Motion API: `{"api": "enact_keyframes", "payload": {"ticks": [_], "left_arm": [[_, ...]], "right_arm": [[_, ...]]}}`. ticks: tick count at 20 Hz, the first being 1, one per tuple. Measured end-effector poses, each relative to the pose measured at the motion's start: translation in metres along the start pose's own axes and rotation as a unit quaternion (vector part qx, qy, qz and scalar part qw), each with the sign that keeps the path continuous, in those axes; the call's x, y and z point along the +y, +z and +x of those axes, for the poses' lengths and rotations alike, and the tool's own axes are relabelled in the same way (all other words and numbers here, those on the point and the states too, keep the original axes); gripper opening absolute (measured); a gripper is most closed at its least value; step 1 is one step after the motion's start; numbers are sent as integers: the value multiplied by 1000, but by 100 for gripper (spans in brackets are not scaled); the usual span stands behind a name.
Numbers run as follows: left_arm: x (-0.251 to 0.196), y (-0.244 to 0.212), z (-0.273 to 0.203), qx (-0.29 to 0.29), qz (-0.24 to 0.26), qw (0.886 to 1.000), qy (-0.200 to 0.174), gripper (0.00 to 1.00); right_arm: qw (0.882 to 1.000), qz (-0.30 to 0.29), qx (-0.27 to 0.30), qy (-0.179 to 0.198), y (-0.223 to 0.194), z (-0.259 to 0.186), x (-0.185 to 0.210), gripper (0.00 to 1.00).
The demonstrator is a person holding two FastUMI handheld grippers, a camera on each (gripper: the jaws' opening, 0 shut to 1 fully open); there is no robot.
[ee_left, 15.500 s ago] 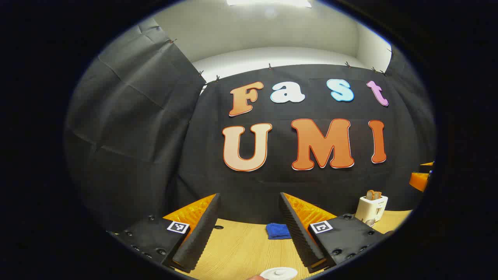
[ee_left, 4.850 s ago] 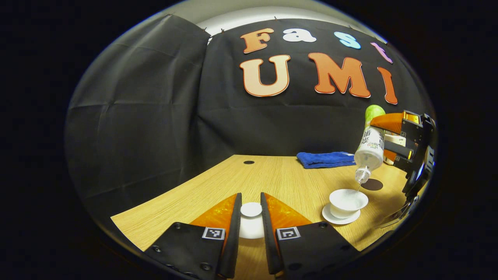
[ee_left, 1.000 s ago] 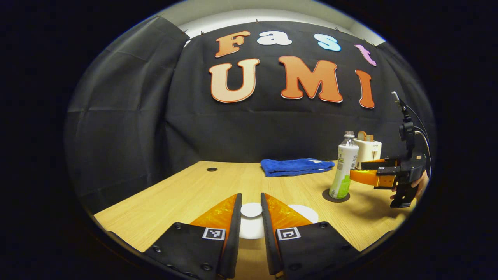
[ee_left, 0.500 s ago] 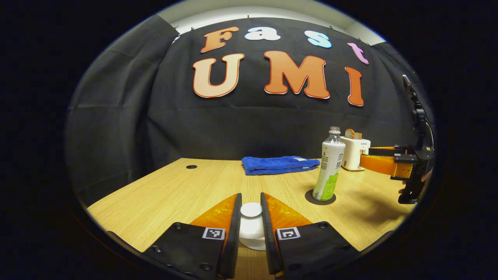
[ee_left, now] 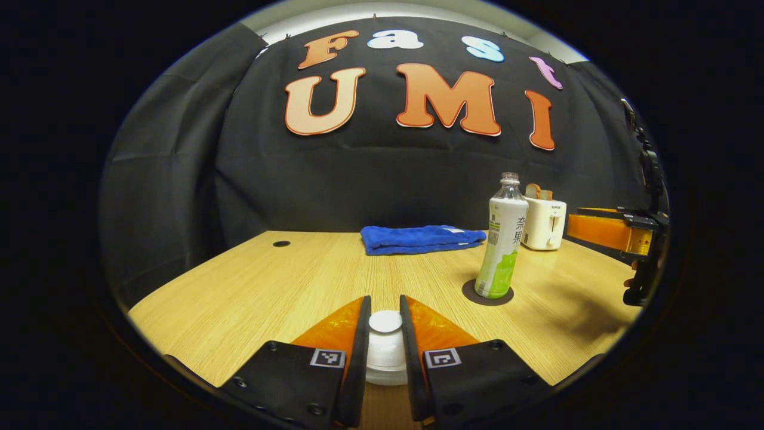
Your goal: Open the teacup lid with one hand, grasp the water bottle and pour water into the teacup with the other hand; after pouring, place the water bottle on the coaster and then close the teacup lid.
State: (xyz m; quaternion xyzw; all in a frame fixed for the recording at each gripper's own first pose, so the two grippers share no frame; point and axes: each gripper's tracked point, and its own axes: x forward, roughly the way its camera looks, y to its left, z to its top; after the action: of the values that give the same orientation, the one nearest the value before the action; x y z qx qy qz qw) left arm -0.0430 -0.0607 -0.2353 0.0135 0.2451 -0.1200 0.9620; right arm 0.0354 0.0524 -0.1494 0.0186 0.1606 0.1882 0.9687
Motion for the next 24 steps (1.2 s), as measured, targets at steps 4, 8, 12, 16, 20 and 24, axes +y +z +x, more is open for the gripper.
{"api": "enact_keyframes", "payload": {"ticks": [4,8,12,16,20,24], "left_arm": [[-4,0,3,1,12,1000,-2,34],[-8,-4,5,4,30,1000,3,31],[-9,-4,5,8,35,999,6,34],[-13,-5,3,14,42,999,-2,67],[-12,17,-2,-17,43,999,8,87],[-13,36,-1,-35,44,998,14,92]], "right_arm": [[1000,8,12,6,-10,1,6,96],[1000,7,14,9,-12,-1,9,96],[1000,10,17,10,-13,-2,9,96],[1000,16,22,13,-15,-2,13,96],[1000,15,21,10,-12,-5,15,96],[999,33,16,-6,-2,-12,15,96]]}}
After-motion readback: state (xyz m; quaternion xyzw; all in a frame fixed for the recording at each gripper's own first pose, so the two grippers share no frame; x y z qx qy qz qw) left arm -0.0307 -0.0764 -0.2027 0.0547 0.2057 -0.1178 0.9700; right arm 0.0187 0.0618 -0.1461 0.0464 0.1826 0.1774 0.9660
